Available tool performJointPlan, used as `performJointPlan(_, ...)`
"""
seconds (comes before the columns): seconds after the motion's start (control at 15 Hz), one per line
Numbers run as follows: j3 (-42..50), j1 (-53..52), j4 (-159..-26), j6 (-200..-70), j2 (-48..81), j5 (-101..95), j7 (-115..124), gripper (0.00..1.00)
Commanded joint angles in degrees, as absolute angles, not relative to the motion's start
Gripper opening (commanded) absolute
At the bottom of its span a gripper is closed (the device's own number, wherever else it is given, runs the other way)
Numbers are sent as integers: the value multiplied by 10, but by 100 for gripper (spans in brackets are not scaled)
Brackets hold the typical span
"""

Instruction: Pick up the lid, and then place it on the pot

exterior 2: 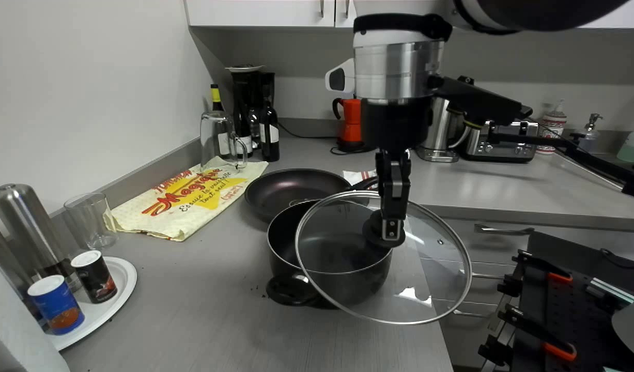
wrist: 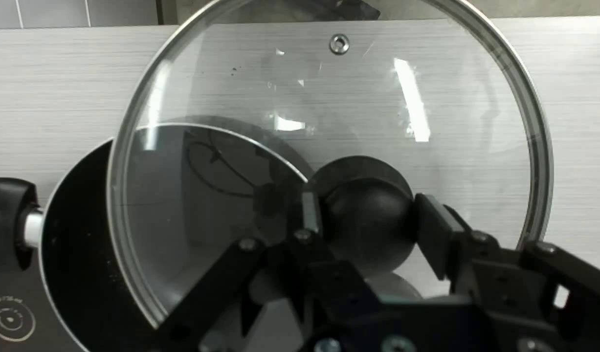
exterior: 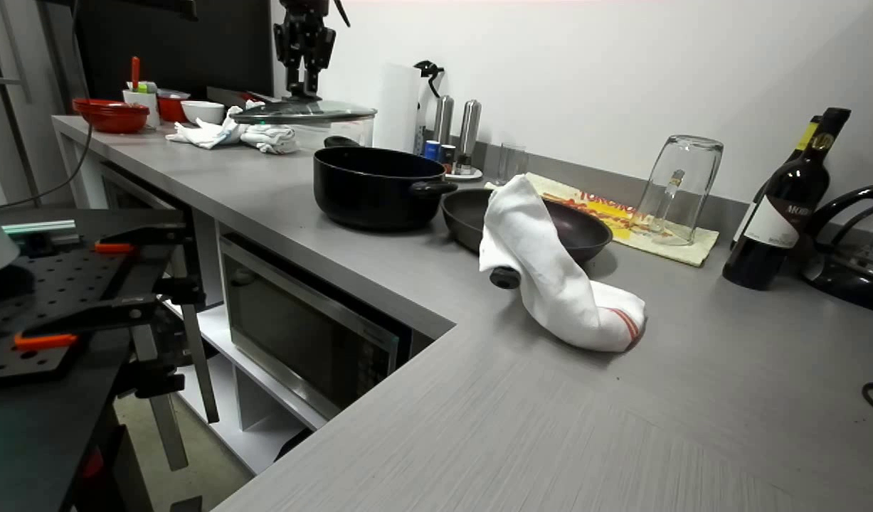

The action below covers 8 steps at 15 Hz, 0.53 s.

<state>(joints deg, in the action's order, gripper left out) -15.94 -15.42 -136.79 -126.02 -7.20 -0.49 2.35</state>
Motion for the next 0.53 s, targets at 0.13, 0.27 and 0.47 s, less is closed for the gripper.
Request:
performJointPlan(0.13,-135,-126,-1301,-1211,-59,-26,21,25)
performJointPlan(0.27,-127,-117,-1278,-1199,-43,-30,19,25)
performJointPlan(0.47,-115,-105,-1240,-1188,-10,-36,14,25)
